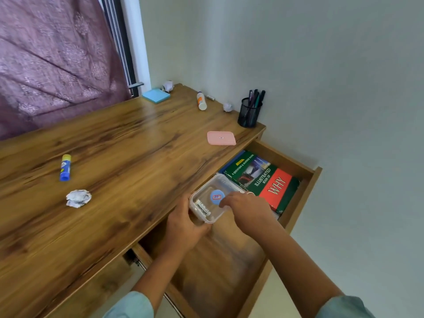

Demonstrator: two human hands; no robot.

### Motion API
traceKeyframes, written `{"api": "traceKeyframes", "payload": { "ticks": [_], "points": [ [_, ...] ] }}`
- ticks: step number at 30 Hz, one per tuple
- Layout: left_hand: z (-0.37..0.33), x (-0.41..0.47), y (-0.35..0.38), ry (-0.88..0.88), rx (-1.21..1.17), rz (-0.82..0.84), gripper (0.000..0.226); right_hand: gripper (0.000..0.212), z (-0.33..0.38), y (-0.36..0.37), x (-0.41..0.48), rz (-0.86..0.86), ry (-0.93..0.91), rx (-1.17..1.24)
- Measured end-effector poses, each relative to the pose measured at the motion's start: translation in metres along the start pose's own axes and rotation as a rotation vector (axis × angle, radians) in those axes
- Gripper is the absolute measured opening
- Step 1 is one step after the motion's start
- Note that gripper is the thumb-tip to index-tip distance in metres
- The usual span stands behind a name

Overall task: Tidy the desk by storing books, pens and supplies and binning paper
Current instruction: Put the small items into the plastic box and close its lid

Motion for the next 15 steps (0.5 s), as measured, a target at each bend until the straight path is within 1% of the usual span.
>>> {"api": "traceKeyframes", "payload": {
  "ticks": [3,7,11,15],
  "points": [
    [-0.008,0.009,0.015,-0.025,0.036,-0.041,0.076,0.045,-0.012,0.005,0.021,0.037,-0.04,-0.08],
    [-0.022,0.016,0.037,-0.101,0.085,-0.115,0.074,0.046,-0.035,0.003,0.039,0.045,-0.095,-0.049],
    [-0.044,0.015,0.063,-0.183,0.107,-0.173,0.068,0.048,-0.063,-0.004,0.048,0.08,-0.195,-0.061],
    [-0.06,0.014,0.085,-0.214,0.108,-0.231,0.065,0.046,-0.088,-0.018,0.05,0.129,-0.286,-0.087]
  ]
}}
Point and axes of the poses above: each hand's wrist, its own x-axis towards the middle knuckle, its own y-axis out of the palm, z = x × y, the point moved 2 cm from there along x, towards the middle knuckle, and after that the axes turned 3 degrees about y, right-handed, at the moved point
